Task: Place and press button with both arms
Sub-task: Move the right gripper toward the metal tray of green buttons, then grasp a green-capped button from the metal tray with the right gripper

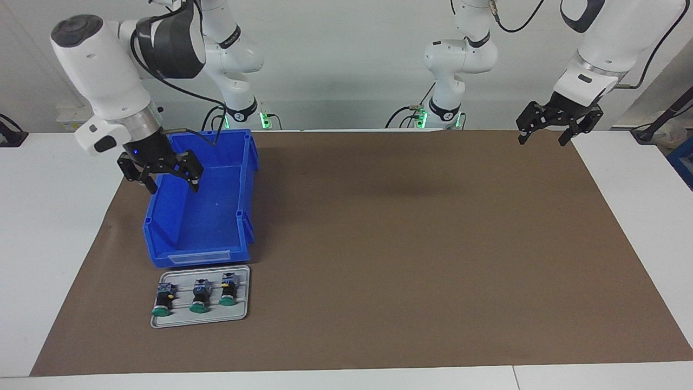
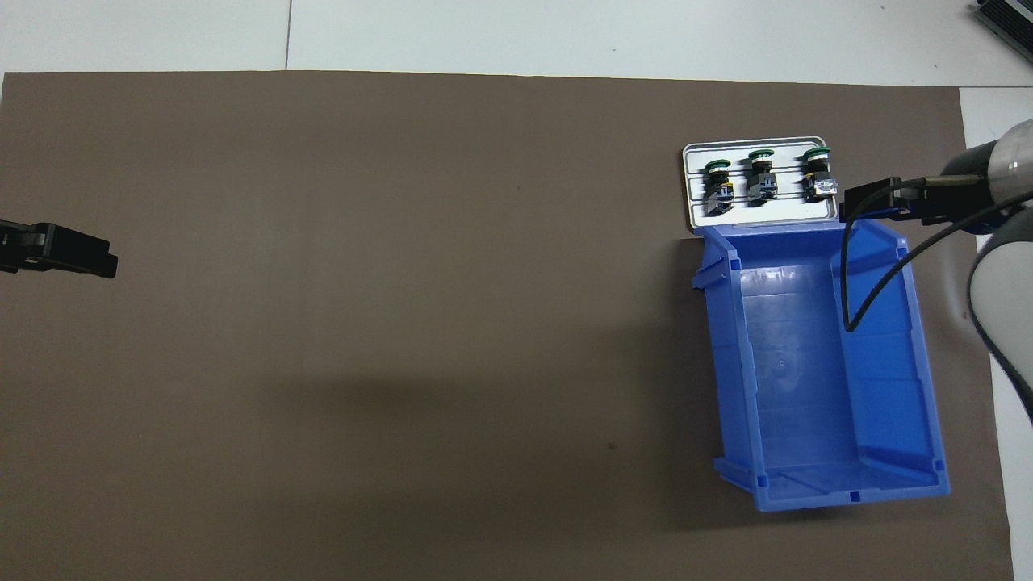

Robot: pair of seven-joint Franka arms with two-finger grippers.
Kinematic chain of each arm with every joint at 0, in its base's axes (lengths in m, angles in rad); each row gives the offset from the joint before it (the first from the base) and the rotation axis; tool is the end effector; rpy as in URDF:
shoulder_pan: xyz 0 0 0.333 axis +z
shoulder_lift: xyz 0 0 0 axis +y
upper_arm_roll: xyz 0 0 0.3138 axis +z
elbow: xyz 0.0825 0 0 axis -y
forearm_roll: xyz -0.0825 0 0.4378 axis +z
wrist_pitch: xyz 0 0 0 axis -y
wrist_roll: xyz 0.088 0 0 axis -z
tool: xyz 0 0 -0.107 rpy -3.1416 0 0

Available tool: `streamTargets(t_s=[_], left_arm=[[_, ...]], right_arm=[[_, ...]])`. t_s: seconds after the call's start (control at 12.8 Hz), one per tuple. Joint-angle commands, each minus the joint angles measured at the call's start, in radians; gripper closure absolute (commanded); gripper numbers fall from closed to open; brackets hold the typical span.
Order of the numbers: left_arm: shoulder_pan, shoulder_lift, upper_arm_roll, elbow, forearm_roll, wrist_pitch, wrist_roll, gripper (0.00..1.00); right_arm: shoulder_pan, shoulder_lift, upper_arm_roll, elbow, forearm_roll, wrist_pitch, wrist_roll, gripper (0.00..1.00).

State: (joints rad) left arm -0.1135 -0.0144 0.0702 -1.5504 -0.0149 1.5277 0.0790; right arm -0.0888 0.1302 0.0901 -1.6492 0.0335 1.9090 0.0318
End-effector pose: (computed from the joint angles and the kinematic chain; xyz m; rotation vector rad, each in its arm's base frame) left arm 0.5991 -0.0273 0.6379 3.1196 -0.1919 -0.0126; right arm 0.6689 0.0005 0.5292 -3.0885 0.0634 -0.2001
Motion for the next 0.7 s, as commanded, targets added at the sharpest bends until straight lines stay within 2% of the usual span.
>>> streamTargets(t_s=[0.0, 0.23, 0.39, 0.55, 0.63], left_arm=[[0.009, -0.025, -0.009, -0.028, 0.019, 0.002, 0.005, 0.0], [0.009, -0.025, -0.009, -0.028, 0.019, 0.002, 0.005, 0.0], [0.009, -0.025, -0.009, -0.028, 0.019, 0.002, 0.005, 0.0], [0.009, -0.025, -0.009, -0.028, 0.019, 0.002, 0.007, 0.0], [0.009, -0.025, -0.009, -0.028, 0.019, 0.002, 0.005, 0.0]], right_arm=[[-0.015, 0.133, 0.007, 0.017, 0.002, 0.135, 0.005, 0.13], [-0.006, 0.274, 0.007, 0.025, -0.036, 0.327, 0.002, 0.19], [-0.019, 0.363, 0.007, 0.045, -0.046, 0.408, -0.027, 0.19], [-0.022, 0.425, 0.007, 0.054, -0.041, 0.481, -0.039, 0.19], [-0.009, 0.431, 0.007, 0.054, -0.037, 0.507, -0.038, 0.19]])
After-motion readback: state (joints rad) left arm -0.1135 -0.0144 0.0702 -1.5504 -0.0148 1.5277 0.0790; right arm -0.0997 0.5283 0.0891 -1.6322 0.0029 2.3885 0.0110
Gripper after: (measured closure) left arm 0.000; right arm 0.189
